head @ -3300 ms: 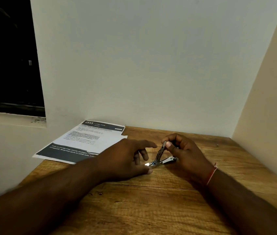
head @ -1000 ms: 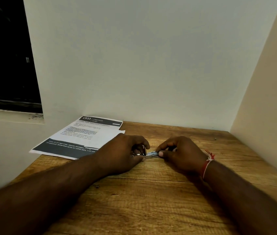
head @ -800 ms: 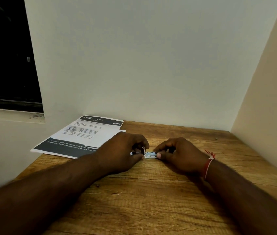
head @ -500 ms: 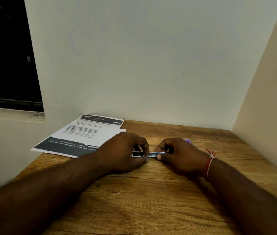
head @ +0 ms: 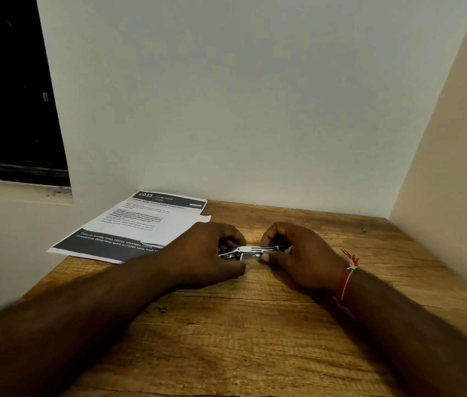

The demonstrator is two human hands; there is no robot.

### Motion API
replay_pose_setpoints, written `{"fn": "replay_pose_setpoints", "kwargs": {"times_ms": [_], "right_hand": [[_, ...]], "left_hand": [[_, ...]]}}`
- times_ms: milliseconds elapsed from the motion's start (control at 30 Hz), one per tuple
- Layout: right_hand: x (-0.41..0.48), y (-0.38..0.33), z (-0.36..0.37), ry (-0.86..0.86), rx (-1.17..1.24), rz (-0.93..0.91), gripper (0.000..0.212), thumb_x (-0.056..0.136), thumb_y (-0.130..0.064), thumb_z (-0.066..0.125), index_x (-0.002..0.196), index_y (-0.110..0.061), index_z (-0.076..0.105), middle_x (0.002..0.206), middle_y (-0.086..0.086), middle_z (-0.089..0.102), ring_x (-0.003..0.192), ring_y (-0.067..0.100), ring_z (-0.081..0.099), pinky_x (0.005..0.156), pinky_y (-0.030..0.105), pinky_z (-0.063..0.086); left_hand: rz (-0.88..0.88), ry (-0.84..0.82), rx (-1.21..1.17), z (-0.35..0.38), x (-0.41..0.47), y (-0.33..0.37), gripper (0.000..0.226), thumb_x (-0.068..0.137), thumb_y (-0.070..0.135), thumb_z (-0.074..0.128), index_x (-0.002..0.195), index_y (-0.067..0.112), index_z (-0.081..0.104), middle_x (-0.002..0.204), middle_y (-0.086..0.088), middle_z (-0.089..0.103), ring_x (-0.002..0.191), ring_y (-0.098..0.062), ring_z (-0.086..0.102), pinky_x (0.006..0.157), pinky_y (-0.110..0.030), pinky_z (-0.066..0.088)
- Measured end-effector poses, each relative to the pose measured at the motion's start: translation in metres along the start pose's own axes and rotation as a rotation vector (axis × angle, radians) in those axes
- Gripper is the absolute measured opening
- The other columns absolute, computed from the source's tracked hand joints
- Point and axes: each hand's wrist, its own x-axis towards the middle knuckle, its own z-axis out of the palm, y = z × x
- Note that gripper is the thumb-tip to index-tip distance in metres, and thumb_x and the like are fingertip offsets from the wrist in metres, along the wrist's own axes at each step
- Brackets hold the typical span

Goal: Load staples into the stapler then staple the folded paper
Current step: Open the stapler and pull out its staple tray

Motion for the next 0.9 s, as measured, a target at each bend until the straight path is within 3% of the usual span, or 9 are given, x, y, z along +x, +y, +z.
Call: {"fn": "replay_pose_setpoints", "kwargs": {"times_ms": [100, 200, 300, 400, 533, 600, 733, 833, 900], "right_hand": [[-0.0009, -0.0002, -0.0012, 0.029, 0.045, -0.013, 0.018, 0.087, -0.028, 0.092, 0.094, -0.032, 0.075, 0.093, -0.015, 0.079, 0.089, -0.005, 0.068, 0.071, 0.015, 0.048], [-0.0001, 0.0023, -0.0034, 0.045, 0.114, -0.002, 0.021, 0.079, -0.025, 0.098, 0.087, -0.026, 0.079, 0.09, -0.01, 0.082, 0.084, 0.003, 0.073, 0.068, 0.015, 0.055], [0.0003, 0.0049, -0.0031, 0.019, 0.156, 0.018, 0.023, 0.075, -0.019, 0.101, 0.084, -0.022, 0.08, 0.09, -0.007, 0.083, 0.082, 0.005, 0.075, 0.069, 0.013, 0.056], [-0.0006, 0.0044, -0.002, -0.003, 0.213, 0.036, 0.023, 0.073, -0.017, 0.102, 0.083, -0.018, 0.082, 0.087, -0.004, 0.082, 0.075, -0.001, 0.072, 0.067, 0.013, 0.056], [-0.0028, -0.0001, -0.0016, -0.007, 0.177, 0.068, 0.02, 0.074, -0.026, 0.101, 0.083, -0.024, 0.083, 0.091, -0.003, 0.082, 0.082, 0.011, 0.075, 0.071, 0.024, 0.06], [-0.0031, -0.0009, -0.0015, 0.009, 0.146, 0.071, 0.019, 0.077, -0.026, 0.1, 0.084, -0.026, 0.083, 0.091, -0.002, 0.081, 0.077, 0.011, 0.075, 0.068, 0.026, 0.059], [-0.0019, -0.0012, 0.0003, 0.005, 0.129, 0.033, 0.016, 0.085, -0.026, 0.095, 0.091, -0.028, 0.08, 0.092, -0.003, 0.081, 0.076, 0.009, 0.073, 0.07, 0.025, 0.058], [0.0004, -0.0001, 0.0019, 0.036, 0.147, 0.004, 0.013, 0.092, -0.023, 0.088, 0.097, -0.029, 0.078, 0.093, -0.004, 0.08, 0.077, 0.0, 0.069, 0.071, 0.017, 0.054], [0.0027, 0.0016, 0.0021, 0.065, 0.135, -0.018, 0.011, 0.096, -0.023, 0.083, 0.101, -0.031, 0.077, 0.095, -0.009, 0.077, 0.085, -0.003, 0.068, 0.072, 0.008, 0.049]], "left_hand": [[0.002, 0.025, -0.043, 0.0002, 0.0007, -0.001, 0.037, 0.08, 0.034, 0.1, 0.111, 0.039, 0.079, 0.1, 0.019, 0.08, 0.093, 0.008, 0.074, 0.076, -0.007, 0.055], [0.002, 0.056, -0.086, 0.0008, 0.0024, -0.0032, 0.035, 0.081, 0.021, 0.101, 0.105, 0.035, 0.08, 0.093, 0.012, 0.082, 0.084, -0.005, 0.078, 0.077, -0.027, 0.067], [0.001, 0.046, -0.068, 0.0017, 0.0039, -0.0063, 0.033, 0.081, 0.024, 0.101, 0.103, 0.037, 0.081, 0.092, 0.013, 0.082, 0.084, -0.006, 0.079, 0.081, -0.033, 0.069], [0.009, 0.031, -0.033, 0.0013, 0.0044, -0.0077, 0.029, 0.083, 0.03, 0.1, 0.106, 0.037, 0.083, 0.096, 0.014, 0.083, 0.091, -0.002, 0.078, 0.087, -0.026, 0.065], [0.027, 0.025, 0.019, -0.0011, 0.0041, -0.0068, 0.031, 0.084, 0.035, 0.099, 0.111, 0.037, 0.086, 0.099, 0.015, 0.083, 0.095, 0.0, 0.077, 0.087, -0.022, 0.06], [0.009, 0.032, 0.012, -0.0014, 0.0038, -0.0063, 0.034, 0.082, 0.034, 0.101, 0.112, 0.038, 0.085, 0.095, 0.014, 0.081, 0.091, -0.002, 0.077, 0.083, -0.024, 0.062], [0.006, 0.023, -0.019, -0.0032, 0.0021, -0.0042, 0.036, 0.085, 0.027, 0.099, 0.112, 0.039, 0.08, 0.089, 0.014, 0.08, 0.076, 0.004, 0.073, 0.07, -0.014, 0.056], [0.003, 0.061, 0.003, -0.0047, 0.0007, -0.0002, 0.036, 0.09, 0.028, 0.092, 0.118, 0.04, 0.073, 0.089, 0.011, 0.077, 0.075, 0.007, 0.069, 0.066, -0.009, 0.049], [0.002, 0.073, 0.009, -0.0036, 0.0002, 0.0018, 0.036, 0.092, 0.028, 0.086, 0.121, 0.04, 0.069, 0.089, 0.013, 0.076, 0.076, 0.004, 0.069, 0.066, -0.013, 0.05]]}}
